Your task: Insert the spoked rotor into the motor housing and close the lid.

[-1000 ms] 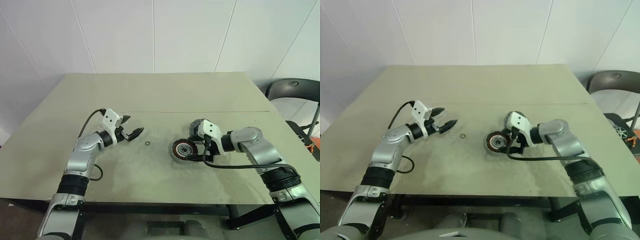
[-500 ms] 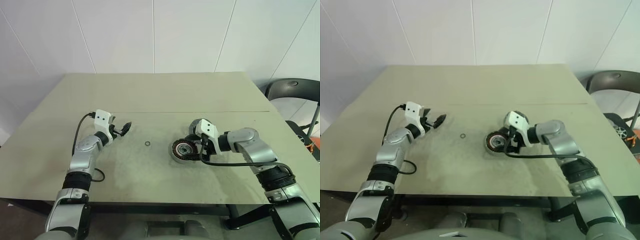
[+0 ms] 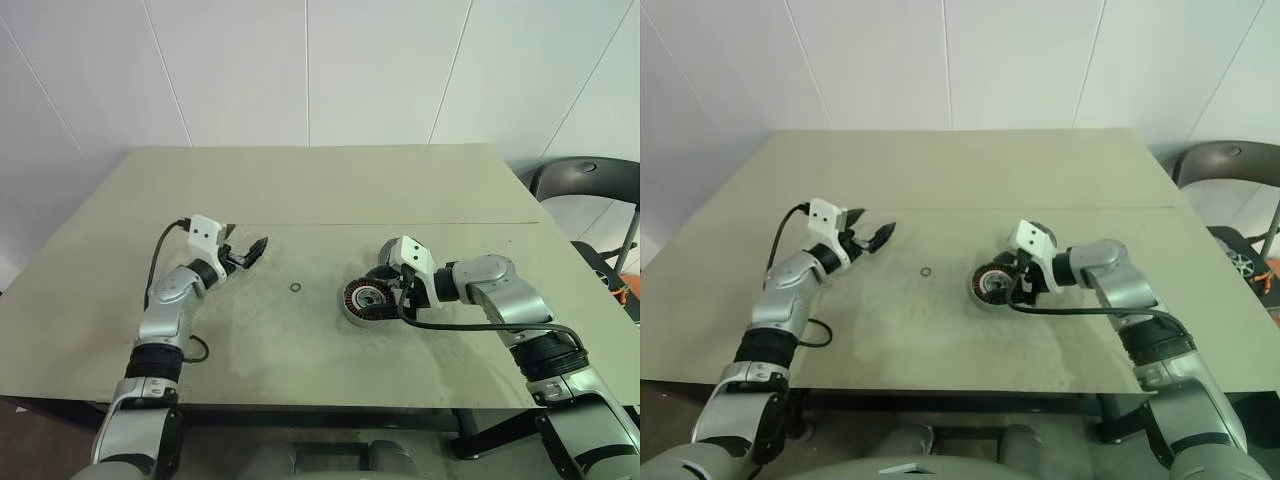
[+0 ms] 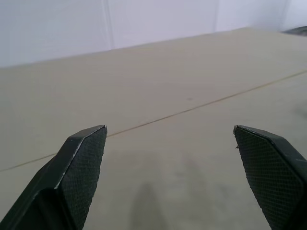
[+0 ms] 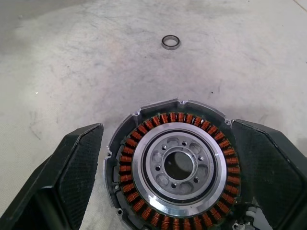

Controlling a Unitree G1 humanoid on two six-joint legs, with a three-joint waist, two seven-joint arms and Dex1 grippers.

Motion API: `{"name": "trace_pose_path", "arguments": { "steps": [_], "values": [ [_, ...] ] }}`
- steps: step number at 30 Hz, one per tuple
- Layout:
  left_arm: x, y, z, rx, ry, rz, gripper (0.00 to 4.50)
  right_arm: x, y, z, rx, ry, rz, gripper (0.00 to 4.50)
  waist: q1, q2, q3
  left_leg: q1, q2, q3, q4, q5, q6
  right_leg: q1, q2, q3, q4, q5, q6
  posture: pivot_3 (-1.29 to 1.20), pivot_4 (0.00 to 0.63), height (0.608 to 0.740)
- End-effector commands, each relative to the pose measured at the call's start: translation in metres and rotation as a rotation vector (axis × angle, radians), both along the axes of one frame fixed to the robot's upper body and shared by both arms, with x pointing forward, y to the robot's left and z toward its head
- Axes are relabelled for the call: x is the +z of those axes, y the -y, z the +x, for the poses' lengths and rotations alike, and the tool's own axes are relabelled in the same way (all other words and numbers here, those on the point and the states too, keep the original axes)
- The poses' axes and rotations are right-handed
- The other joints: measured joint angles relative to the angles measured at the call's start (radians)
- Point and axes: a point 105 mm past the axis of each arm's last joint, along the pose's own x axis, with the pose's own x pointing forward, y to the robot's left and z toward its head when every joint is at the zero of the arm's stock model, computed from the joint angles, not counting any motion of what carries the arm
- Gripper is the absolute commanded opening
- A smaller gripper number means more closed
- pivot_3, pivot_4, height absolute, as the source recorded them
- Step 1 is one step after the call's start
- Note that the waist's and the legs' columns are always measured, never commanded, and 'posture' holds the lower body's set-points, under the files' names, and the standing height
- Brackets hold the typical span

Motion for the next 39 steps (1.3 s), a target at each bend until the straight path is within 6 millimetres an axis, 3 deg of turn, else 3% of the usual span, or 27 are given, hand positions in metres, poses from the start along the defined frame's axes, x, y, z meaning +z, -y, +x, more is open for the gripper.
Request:
{"name": "trace_pose_path", "arguments": {
  "steps": [1,10,15,21,26,33,39],
  "values": [
    [0.014,0.010,-0.009,-0.102,0.058,0.004,4.50,0.021,-0.001,0.005,0.005,0.069,0.032,4.47,0.000,0.000,0.000,0.000,0.000,0.000,0.000,0.000,0.000,0.000,0.000,0.000,0.000,0.000,0.000,0.00,0.000,0.740],
    [0.001,0.020,-0.021,-0.200,0.013,0.035,4.50,0.022,0.000,0.006,0.003,0.070,0.027,4.47,0.000,0.000,0.000,0.000,0.000,0.000,0.000,0.000,0.000,0.000,0.000,0.000,0.000,0.000,0.000,0.00,0.000,0.740],
    [-0.018,0.027,-0.025,-0.229,-0.020,0.128,4.50,0.022,0.000,0.007,-0.002,0.072,0.026,4.47,0.001,0.000,0.000,0.000,0.000,0.000,0.000,0.000,0.000,0.000,0.000,0.000,0.000,0.000,0.000,0.00,0.000,0.740],
    [-0.021,0.033,-0.029,-0.263,-0.027,0.132,4.50,0.022,0.000,0.005,-0.005,0.069,0.028,4.47,0.000,0.000,0.000,0.000,0.000,0.000,0.000,0.000,0.000,0.000,0.000,0.000,0.000,0.000,0.000,0.00,0.000,0.740],
    [-0.024,0.036,-0.031,-0.277,-0.033,0.134,4.50,0.022,0.000,0.005,-0.007,0.067,0.028,4.47,0.000,0.000,0.000,0.000,0.000,0.000,0.000,0.000,0.000,0.000,0.000,0.000,0.000,0.000,0.000,0.00,0.000,0.740],
    [-0.042,0.040,-0.032,-0.284,-0.067,0.226,4.50,0.026,-0.002,0.009,-0.027,0.089,0.052,4.47,0.001,0.000,0.000,0.000,0.000,0.000,0.000,0.000,0.000,0.000,0.000,0.000,0.000,0.000,0.000,0.00,0.000,0.740],
    [-0.047,0.050,-0.029,-0.274,-0.054,0.192,4.50,0.032,-0.003,0.012,-0.041,0.109,0.068,4.47,0.002,0.000,0.000,0.000,0.000,0.000,0.000,0.000,0.000,0.000,0.000,0.000,0.000,0.000,0.000,0.00,0.000,0.740]
  ]
}}
